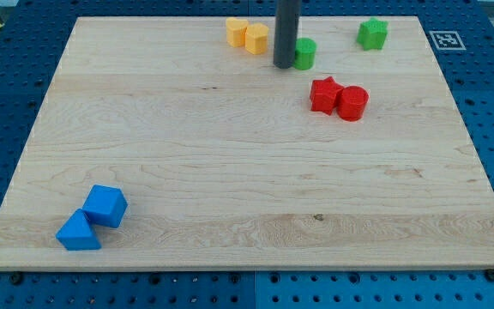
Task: Move the green circle into the green star
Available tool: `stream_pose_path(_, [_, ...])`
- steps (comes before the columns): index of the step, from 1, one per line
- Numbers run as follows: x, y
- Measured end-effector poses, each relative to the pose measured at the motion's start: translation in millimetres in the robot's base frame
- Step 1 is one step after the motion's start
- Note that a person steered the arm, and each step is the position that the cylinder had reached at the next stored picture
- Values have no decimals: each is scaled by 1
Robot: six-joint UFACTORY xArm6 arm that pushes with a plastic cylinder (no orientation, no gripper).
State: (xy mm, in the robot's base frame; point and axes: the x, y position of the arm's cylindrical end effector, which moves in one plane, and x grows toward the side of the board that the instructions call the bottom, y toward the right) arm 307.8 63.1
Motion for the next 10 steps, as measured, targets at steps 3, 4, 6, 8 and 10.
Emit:
stream_pose_path(3, [0, 66])
stream_pose_path(4, [0, 46])
stream_pose_path(6, [-19, 53])
stream_pose_path(8, [-24, 91])
stream_pose_path(10, [-32, 109])
